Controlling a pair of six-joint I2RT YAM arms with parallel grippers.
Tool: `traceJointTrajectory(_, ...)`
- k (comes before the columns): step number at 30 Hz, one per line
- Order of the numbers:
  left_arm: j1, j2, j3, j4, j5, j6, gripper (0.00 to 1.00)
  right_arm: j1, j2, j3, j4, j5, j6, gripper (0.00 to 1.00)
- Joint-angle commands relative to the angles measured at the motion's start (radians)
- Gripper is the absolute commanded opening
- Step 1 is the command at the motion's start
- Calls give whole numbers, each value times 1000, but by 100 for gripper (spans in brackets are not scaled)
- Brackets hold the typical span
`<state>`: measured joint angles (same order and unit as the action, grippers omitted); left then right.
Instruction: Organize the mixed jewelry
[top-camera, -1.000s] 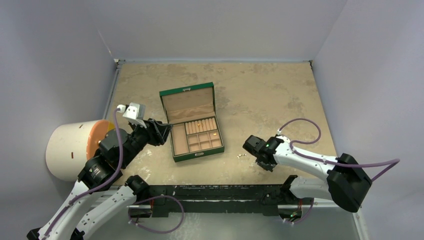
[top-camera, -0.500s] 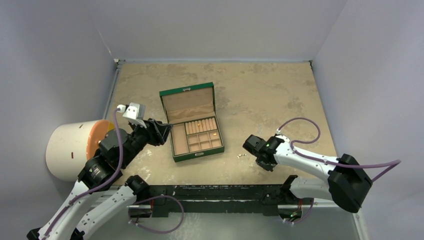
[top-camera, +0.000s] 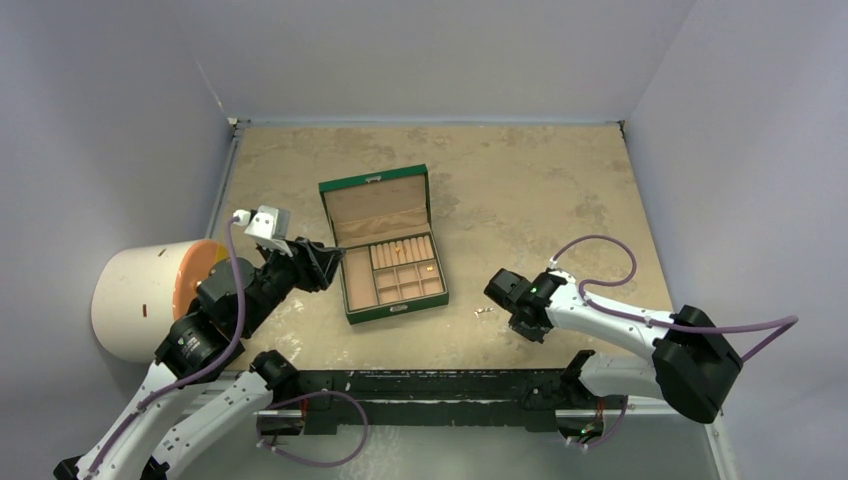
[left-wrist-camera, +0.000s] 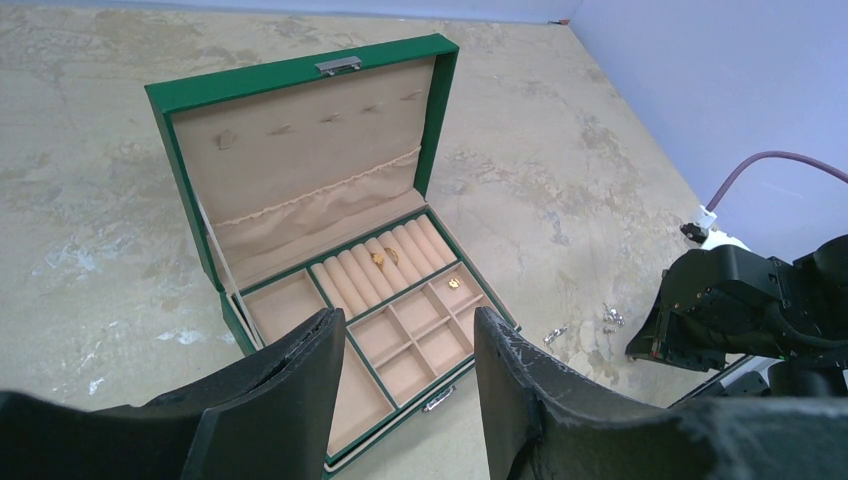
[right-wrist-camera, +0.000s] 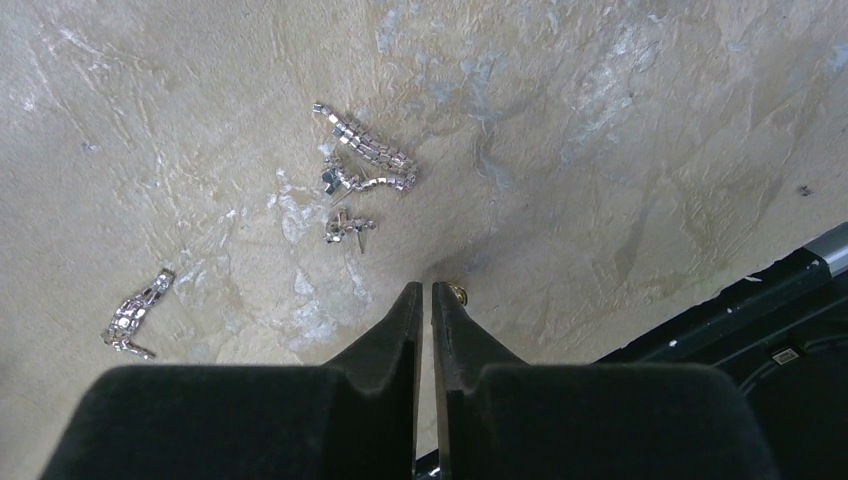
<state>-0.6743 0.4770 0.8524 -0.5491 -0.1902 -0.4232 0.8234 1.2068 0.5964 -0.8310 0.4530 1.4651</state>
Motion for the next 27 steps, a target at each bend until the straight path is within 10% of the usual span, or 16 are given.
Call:
traceJointTrajectory(1,6,-8,-4,21,3,21,50,-6,0,29,-14,13,2,9)
traceJointTrajectory(27,7,-11,-3,21,1,23,50,-6,-69,76,-34,27,-38,0)
